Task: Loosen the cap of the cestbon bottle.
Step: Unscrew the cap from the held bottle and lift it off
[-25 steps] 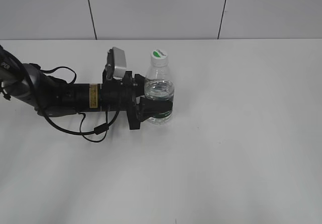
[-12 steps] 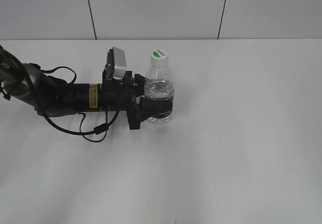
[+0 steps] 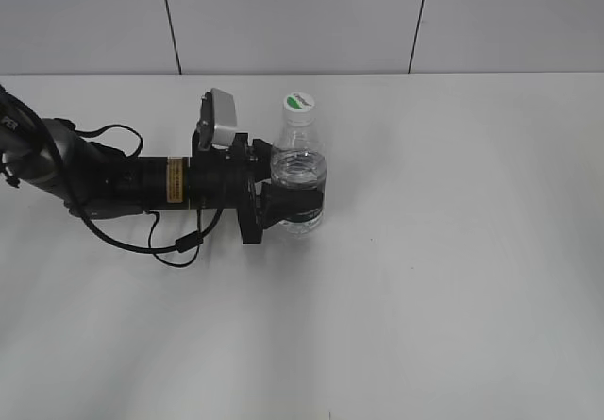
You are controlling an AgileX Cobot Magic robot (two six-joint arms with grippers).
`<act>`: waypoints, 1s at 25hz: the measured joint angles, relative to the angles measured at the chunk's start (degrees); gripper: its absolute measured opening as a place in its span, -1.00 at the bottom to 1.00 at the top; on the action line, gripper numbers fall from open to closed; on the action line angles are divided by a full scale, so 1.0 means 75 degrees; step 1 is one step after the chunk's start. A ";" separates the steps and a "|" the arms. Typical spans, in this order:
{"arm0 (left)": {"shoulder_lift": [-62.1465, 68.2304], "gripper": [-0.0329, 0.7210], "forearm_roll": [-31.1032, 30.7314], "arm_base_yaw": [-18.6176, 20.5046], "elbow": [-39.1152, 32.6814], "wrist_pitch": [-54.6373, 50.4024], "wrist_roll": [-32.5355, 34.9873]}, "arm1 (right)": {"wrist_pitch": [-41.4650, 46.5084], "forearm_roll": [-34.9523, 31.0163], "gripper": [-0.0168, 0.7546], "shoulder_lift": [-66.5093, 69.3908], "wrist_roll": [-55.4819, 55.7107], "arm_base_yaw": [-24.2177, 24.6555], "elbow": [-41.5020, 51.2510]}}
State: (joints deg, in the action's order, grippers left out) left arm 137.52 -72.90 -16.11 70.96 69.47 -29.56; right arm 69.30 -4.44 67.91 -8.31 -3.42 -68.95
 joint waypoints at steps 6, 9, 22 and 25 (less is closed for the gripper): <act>0.0000 0.17 -0.0002 0.0000 0.0000 0.0019 0.0000 | 0.0031 -0.0088 0.21 0.1701 -0.0202 -0.0481 -0.0936; 0.0000 0.17 -0.0002 0.0000 0.0000 0.0019 0.0000 | 0.0052 0.0240 0.21 0.2374 -0.0240 -0.1325 -0.1539; 0.0000 0.17 -0.0096 0.0000 0.0007 0.0028 0.0000 | 0.0067 0.0360 0.20 0.4827 -0.0300 -0.3548 -0.4552; 0.0000 0.17 -0.0100 0.0000 0.0007 0.0031 0.0000 | 0.0072 0.0001 0.20 0.5194 -0.0418 -0.3847 -0.4964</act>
State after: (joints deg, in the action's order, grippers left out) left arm 137.52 -73.64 -16.11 71.01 69.70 -29.56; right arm 69.85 -4.43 106.87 -11.45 -32.27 -106.18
